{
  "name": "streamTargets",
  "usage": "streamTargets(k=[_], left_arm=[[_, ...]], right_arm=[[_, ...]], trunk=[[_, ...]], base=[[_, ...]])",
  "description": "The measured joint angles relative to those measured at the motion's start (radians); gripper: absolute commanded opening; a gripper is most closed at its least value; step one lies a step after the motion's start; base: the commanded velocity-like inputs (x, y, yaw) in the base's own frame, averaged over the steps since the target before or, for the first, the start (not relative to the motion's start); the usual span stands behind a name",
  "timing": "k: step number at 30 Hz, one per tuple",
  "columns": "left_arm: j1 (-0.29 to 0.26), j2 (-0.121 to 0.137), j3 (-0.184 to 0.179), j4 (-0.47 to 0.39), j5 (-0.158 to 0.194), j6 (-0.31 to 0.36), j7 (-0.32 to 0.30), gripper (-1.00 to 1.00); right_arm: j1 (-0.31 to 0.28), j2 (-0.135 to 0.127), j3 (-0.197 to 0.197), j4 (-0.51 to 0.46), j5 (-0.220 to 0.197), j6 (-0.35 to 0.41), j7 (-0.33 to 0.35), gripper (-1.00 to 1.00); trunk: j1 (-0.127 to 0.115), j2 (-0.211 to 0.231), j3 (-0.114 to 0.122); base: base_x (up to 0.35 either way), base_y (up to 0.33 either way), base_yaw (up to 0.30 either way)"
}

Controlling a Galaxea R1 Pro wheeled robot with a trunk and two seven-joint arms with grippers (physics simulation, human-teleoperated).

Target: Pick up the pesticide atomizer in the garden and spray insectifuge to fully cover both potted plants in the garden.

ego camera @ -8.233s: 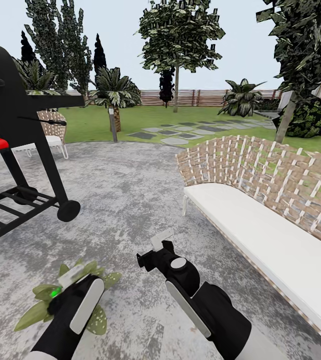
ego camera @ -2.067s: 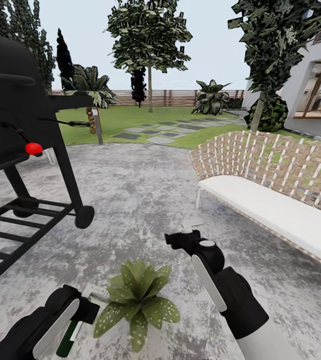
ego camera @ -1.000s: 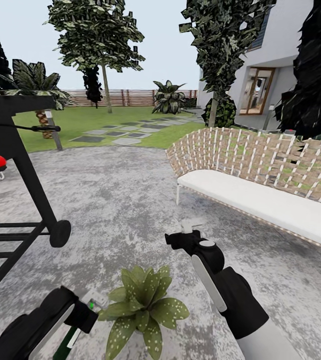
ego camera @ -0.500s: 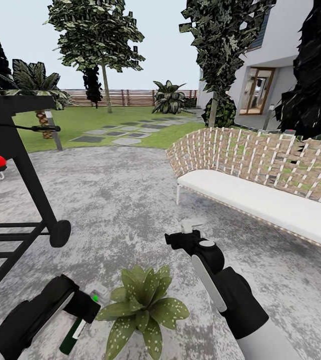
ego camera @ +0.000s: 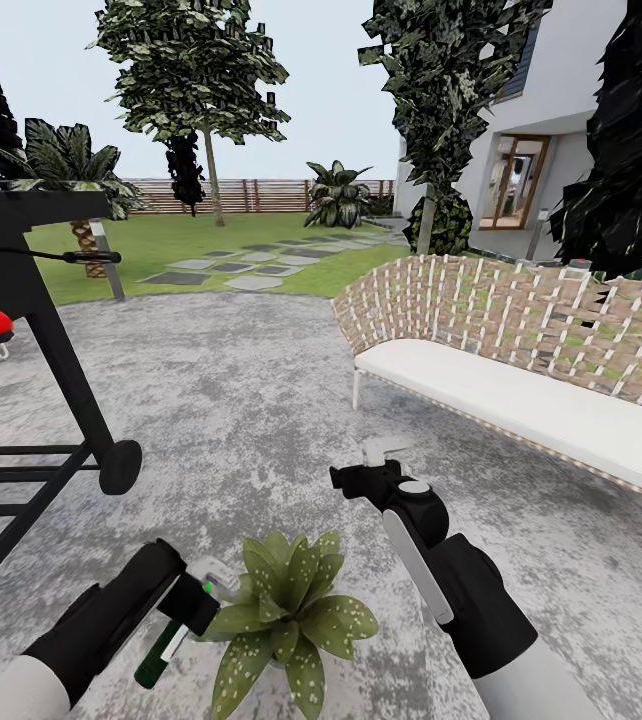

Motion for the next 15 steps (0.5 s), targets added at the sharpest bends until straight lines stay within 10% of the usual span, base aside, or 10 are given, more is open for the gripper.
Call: streamTargets(k=[6, 15], left_arm=[[0.000, -0.046, -0.001, 0.031, -0.119, 0.000, -0.009, -1.00], [0.001, -0.038, -0.003, 0.003, -0.127, 0.000, -0.064, -1.00]], right_arm=[[0.000, 0.001, -0.003, 0.004, 0.000, -0.008, 0.001, 1.00], [0.000, 0.003, -0.002, 0.007, -0.001, -0.008, 0.000, 1.00]], trunk=[[0.000, 0.000, 0.000], [0.000, 0.000, 0.000]], base=[[0.000, 0.000, 0.000], [0.000, 0.000, 0.000]])
